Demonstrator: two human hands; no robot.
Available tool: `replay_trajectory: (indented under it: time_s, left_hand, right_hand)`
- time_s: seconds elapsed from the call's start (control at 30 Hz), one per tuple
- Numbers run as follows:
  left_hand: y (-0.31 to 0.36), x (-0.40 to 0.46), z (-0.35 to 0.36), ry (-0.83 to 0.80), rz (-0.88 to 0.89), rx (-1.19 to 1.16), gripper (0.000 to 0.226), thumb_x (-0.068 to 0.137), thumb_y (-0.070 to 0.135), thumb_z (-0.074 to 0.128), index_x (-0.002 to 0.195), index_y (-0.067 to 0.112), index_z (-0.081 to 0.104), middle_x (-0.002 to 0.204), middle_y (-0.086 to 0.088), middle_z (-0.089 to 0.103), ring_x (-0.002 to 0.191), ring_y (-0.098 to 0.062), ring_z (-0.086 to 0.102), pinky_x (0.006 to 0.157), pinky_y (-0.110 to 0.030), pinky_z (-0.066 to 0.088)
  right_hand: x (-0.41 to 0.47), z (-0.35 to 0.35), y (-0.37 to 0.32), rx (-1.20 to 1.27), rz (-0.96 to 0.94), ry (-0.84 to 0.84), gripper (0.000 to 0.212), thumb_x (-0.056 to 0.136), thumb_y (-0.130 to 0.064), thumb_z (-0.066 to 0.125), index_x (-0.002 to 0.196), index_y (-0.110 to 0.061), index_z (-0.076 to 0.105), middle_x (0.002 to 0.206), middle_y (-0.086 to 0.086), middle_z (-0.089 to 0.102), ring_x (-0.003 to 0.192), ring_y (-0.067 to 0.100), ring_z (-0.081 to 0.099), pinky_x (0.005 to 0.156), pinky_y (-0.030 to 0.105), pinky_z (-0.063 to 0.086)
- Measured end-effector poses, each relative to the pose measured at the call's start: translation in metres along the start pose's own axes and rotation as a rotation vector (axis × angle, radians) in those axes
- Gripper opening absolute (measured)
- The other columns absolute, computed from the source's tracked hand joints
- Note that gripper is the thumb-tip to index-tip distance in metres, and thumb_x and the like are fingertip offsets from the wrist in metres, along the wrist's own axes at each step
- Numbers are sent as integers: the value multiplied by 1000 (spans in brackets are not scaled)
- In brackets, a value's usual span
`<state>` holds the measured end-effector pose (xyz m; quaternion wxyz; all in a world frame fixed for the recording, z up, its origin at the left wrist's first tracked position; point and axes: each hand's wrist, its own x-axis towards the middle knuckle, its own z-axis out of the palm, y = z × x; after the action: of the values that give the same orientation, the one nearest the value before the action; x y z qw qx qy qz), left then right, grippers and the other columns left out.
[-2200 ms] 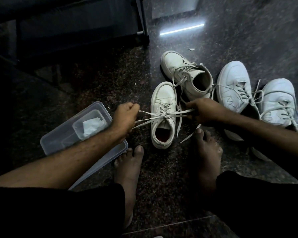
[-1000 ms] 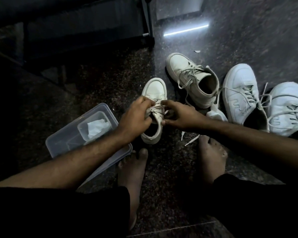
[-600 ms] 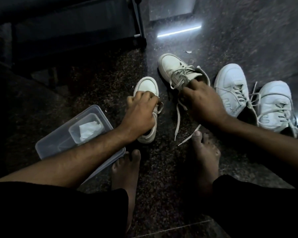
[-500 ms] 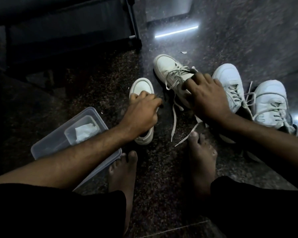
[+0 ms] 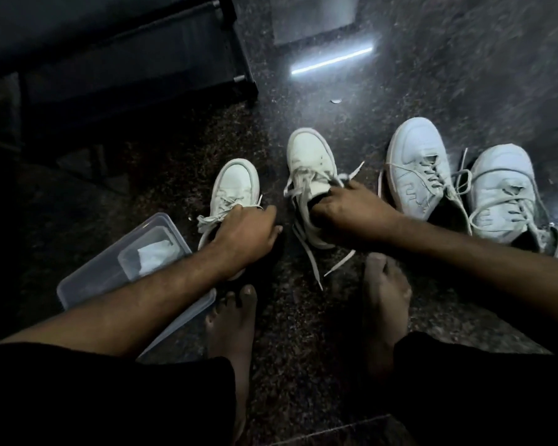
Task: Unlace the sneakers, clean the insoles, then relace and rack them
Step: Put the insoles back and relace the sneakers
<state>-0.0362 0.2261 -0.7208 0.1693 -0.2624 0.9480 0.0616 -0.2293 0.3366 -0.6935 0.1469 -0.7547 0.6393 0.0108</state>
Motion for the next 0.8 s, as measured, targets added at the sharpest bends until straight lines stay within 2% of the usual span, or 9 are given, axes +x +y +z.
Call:
replay_trajectory:
  time_s: [0.17,0.23,0.33,0.4,0.47,0.53,0.63,0.7,0.8]
  left_hand:
    - [1,-1,8,86,-71,-566,30,96,29,54,121,12,54,112,-14,68,105,-34,63,87,-46,49]
    - [7,1,11,66,-135,-723,30,94,22,60,123,13,56,111,-10,70,101,-28,65,88,-40,49]
    - [12,1,14,77,-300,-1014,32,90,19,71,113,20,50,92,4,65,76,-10,59,79,-33,51]
    - [11,1,12,92,-388,-1208,40,87,16,75,112,19,45,87,1,66,74,-14,60,79,-39,53]
    - [10,-1,7,116,-444,-1361,42,85,12,76,113,17,45,84,-3,68,76,-19,62,78,-42,54]
    - [10,-3,0,142,-446,-1466,41,86,8,75,113,15,45,84,-7,68,77,-20,63,77,-38,51]
    - [10,-5,-9,180,-390,-1543,33,90,6,71,112,13,48,84,-8,69,81,-19,64,79,-30,50]
    - [9,-7,-12,187,-354,-1531,26,92,8,69,111,12,51,86,-8,70,82,-16,66,77,-24,50]
    - [12,-9,-15,212,-291,-1505,15,95,5,64,106,11,55,87,-13,70,78,-18,69,73,-23,51]
  right_hand:
    - [-5,4,-33,37,-95,-102,44,88,-49,24,82,-24,60,83,0,68,87,26,65,79,40,46]
    - [-3,2,-29,129,-27,-93,40,95,-51,38,82,-21,62,79,4,68,78,29,66,70,39,50]
    - [0,-4,-16,392,159,218,32,96,-45,53,82,-18,62,75,4,62,68,25,59,61,38,47]
    - [5,-3,-2,498,299,361,26,92,-44,61,96,-18,62,86,-1,57,74,15,53,68,34,46]
    - [9,2,9,511,413,239,42,86,-53,66,110,-19,57,101,1,54,86,14,53,78,31,45]
    - [10,9,12,509,506,44,55,87,-63,57,114,-16,52,110,8,56,98,23,57,82,33,44]
    - [3,21,7,633,656,-55,43,99,-56,37,102,-14,45,113,20,60,106,33,58,77,33,36]
    - [-1,25,4,714,717,-40,33,104,-48,32,92,-18,41,104,19,60,99,29,57,75,33,34]
    - [-4,29,7,785,726,5,30,102,-43,43,83,-20,46,87,7,60,81,21,54,71,34,42]
